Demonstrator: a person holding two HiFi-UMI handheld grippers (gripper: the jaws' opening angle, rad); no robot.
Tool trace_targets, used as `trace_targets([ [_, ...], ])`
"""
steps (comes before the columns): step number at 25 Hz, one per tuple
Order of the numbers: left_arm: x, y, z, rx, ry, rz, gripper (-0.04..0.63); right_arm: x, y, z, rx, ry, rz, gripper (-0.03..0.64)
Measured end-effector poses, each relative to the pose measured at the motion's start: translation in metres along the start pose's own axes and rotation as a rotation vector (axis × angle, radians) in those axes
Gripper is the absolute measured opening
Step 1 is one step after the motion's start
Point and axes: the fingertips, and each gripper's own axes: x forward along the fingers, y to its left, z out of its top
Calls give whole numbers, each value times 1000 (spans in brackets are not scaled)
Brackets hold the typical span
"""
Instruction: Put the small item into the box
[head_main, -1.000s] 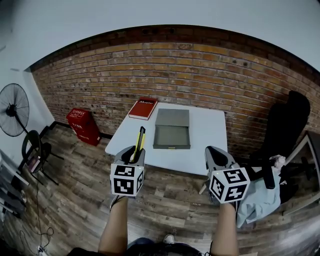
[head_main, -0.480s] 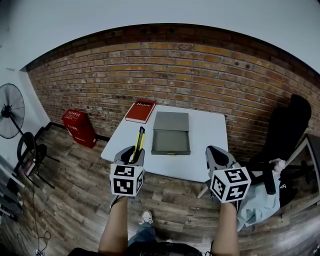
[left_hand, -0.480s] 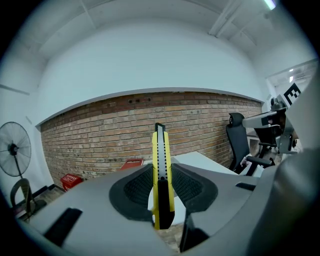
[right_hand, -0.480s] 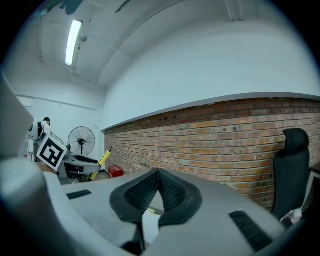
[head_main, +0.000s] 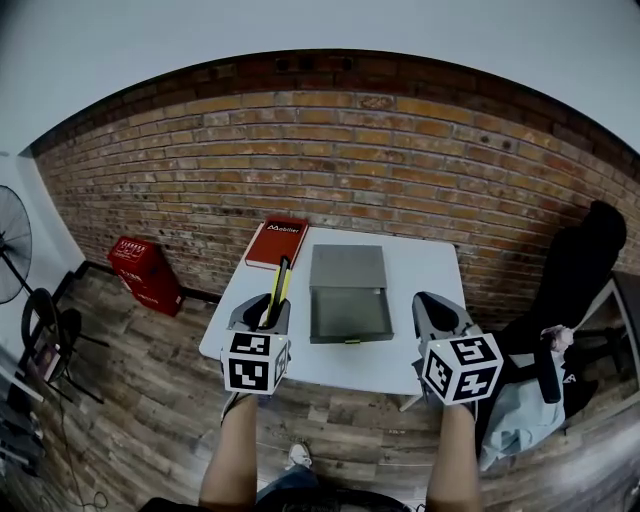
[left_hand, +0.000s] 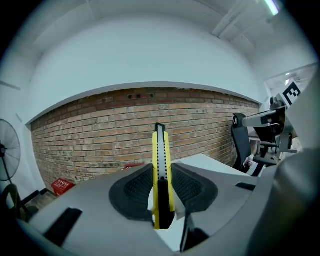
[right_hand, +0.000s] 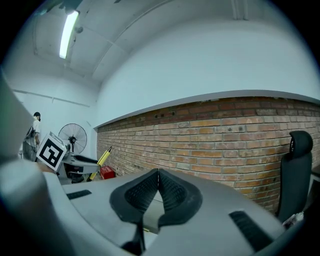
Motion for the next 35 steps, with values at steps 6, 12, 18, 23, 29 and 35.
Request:
trace_targets([
  [6,48,46,14,0,-4,-47,130,57,11,18,-6,10,-43,20],
  [12,87,83,23,3,-6,-91,130,102,19,30,-11,23,-85,20],
  [18,111,110,26,2,-12,-122,130,132,30,38,-23,27,-112,20],
  [23,120,117,29,0,-23,-139,130,141,32,40,-29,28,-130,20],
  [29,128,111,25,6,-13,-147,130,143,22,40,-22,20,-138,20],
  [35,137,98,30,15,-14,-126,130,145,1,37,-16,11,-121,20],
])
